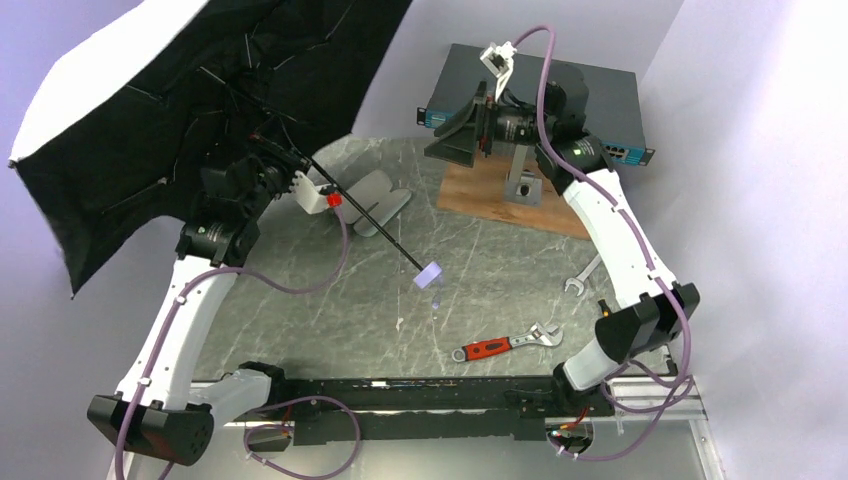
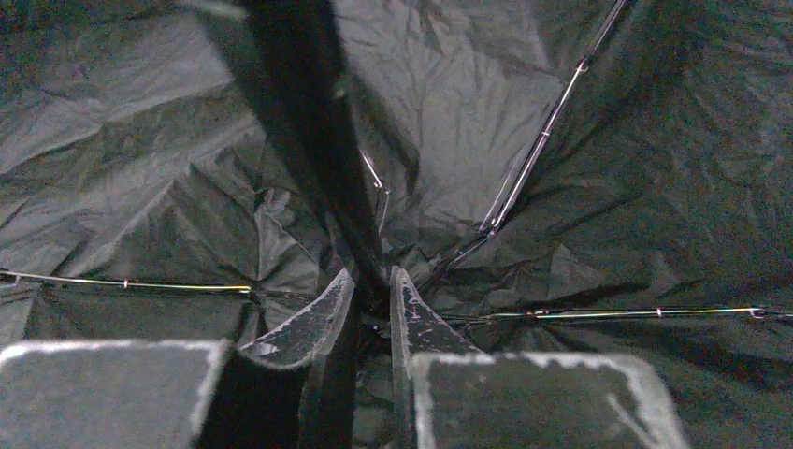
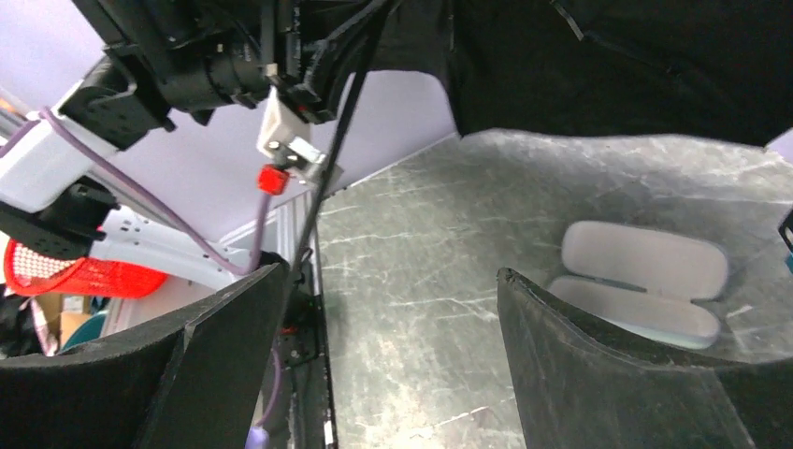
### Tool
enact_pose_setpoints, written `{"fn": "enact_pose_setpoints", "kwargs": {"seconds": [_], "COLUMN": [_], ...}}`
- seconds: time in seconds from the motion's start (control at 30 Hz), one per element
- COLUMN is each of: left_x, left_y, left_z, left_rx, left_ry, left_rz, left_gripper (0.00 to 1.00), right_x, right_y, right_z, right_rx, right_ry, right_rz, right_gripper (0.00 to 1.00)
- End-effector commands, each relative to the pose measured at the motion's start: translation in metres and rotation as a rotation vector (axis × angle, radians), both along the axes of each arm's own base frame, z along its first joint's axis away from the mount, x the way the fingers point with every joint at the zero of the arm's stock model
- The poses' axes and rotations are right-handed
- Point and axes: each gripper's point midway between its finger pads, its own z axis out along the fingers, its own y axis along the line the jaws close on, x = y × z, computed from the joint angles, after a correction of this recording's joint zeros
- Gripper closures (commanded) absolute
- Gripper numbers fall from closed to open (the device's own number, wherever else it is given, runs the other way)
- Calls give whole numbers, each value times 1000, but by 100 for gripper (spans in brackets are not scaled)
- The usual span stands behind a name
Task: Open the umbrella
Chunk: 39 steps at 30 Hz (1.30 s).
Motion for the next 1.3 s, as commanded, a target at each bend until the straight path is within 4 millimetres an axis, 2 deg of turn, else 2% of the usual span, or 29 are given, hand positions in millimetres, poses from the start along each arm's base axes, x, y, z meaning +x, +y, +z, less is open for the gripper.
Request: {"fn": "enact_pose_setpoints", "kwargs": {"seconds": [0.0,0.07,0.17,0.3,0.6,0.77,0.8,0.9,0.97,1.1,1.27], "left_x": [-16,-14,-13,-11,-5,-2,-2,-1,-1,3,14], "left_y": [16,16,15,9,7,8,8,10,12,23,58], "left_z": [99,108,117,117,104,97,97,92,92,93,95], "left_rx": [106,123,154,177,188,180,178,178,179,171,198], "left_ry": [-356,-382,-406,-412,-414,-399,-397,-386,-384,-379,-409], "left_rz": [87,87,82,52,47,54,56,66,77,106,235], "left_gripper": [100,100,100,100,100,100,100,100,100,100,100], "right_x": [-28,-32,-51,-74,-87,-90,-90,-98,-103,-109,-116], "right_y": [13,22,32,38,48,63,67,70,67,55,39], "right_z": [13,-3,-33,-56,-90,-115,-120,-131,-138,-143,-148], "right_rx": [-24,-101,-254,-372,-516,-585,-599,-613,-625,-666,-725], "right_ry": [34,40,32,16,34,35,35,63,82,65,44], "right_rz": [152,169,229,290,345,371,373,405,425,437,460], "right_gripper": [14,14,16,17,18,23,27,52,69,98,100]}}
